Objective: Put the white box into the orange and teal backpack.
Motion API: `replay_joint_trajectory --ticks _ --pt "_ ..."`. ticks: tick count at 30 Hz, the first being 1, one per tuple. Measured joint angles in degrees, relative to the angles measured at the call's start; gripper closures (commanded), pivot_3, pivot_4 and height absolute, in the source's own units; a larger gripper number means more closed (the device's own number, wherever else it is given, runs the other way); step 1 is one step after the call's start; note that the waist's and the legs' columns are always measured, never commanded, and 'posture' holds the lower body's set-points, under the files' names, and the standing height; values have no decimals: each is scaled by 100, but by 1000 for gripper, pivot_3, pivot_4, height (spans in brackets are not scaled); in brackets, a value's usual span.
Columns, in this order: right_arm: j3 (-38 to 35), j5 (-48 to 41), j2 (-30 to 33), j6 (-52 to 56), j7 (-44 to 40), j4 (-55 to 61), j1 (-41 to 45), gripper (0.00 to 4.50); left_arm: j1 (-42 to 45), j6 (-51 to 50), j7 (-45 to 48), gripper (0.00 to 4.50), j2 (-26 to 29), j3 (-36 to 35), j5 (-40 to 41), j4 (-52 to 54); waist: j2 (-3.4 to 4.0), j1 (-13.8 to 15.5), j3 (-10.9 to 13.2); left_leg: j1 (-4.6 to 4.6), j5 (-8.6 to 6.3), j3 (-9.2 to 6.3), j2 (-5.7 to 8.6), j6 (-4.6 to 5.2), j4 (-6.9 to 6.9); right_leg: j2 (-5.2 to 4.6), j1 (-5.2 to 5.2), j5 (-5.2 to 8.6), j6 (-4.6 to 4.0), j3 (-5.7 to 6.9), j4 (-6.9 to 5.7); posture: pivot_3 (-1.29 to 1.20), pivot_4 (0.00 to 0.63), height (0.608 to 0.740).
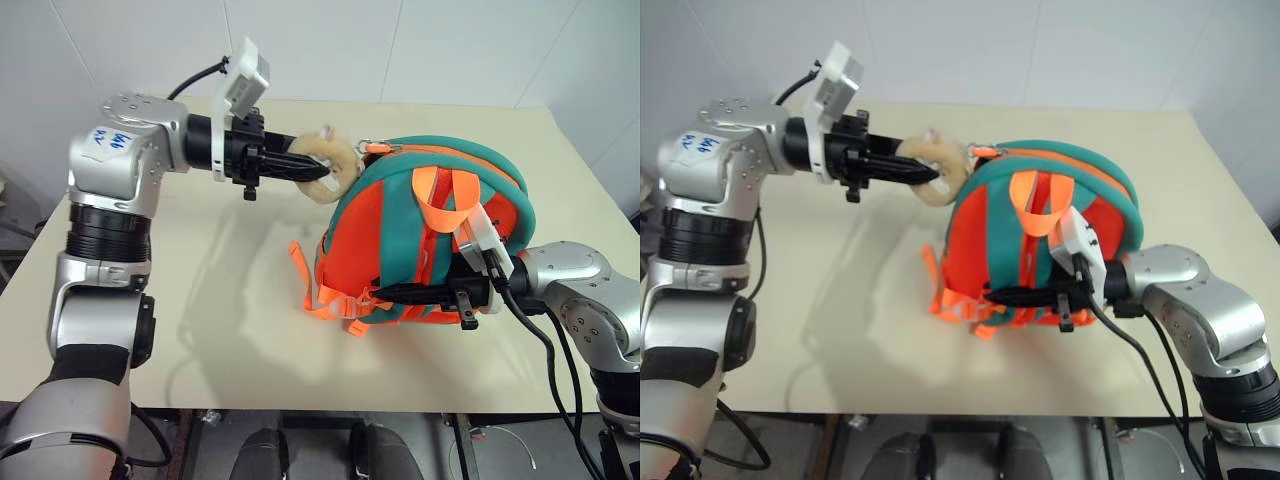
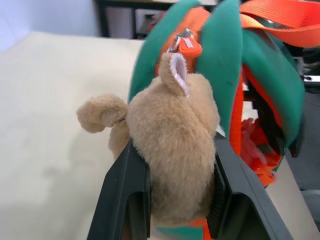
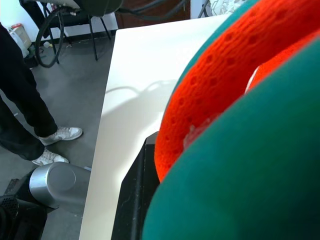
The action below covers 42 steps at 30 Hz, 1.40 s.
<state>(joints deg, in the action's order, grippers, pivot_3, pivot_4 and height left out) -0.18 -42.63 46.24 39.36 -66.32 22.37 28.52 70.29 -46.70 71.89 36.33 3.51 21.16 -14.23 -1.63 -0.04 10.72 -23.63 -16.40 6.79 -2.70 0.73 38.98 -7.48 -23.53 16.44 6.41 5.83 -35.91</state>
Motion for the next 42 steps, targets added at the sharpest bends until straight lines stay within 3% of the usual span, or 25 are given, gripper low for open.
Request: replay_joint_trajectory --ticks 15,24,32,42 --pt "125 190 -15 -96 -160 -277 13 3831 -370 -1247 -357 3568 1026 -222 813 1656 1 -12 1 17 -1 -2 -1 -3 -10 3 -2 0 -1 -19 -4 0 150 740" --pt "138 208 -19 -171 -198 -297 9 3831 -651 -795 -192 3568 1756 -75 668 1619 2 -9 1 20 -5 5 -1 -8 -15 3 -3 1 -1 -25 2 0 150 740" --pt "147 242 -19 -174 -201 -296 -41 3831 -1448 -354 365 3568 2302 267 558 1699 2 -14 1 28 -6 15 -4 -10 -27 8 -7 3 -5 -34 2 0 150 740" --pt "155 252 -19 -178 -201 -294 -77 3831 -1693 206 703 3568 2340 737 260 1538 2 -8 1 29 -7 15 -4 -9 -29 10 -8 3 -6 -34 2 0 150 740"
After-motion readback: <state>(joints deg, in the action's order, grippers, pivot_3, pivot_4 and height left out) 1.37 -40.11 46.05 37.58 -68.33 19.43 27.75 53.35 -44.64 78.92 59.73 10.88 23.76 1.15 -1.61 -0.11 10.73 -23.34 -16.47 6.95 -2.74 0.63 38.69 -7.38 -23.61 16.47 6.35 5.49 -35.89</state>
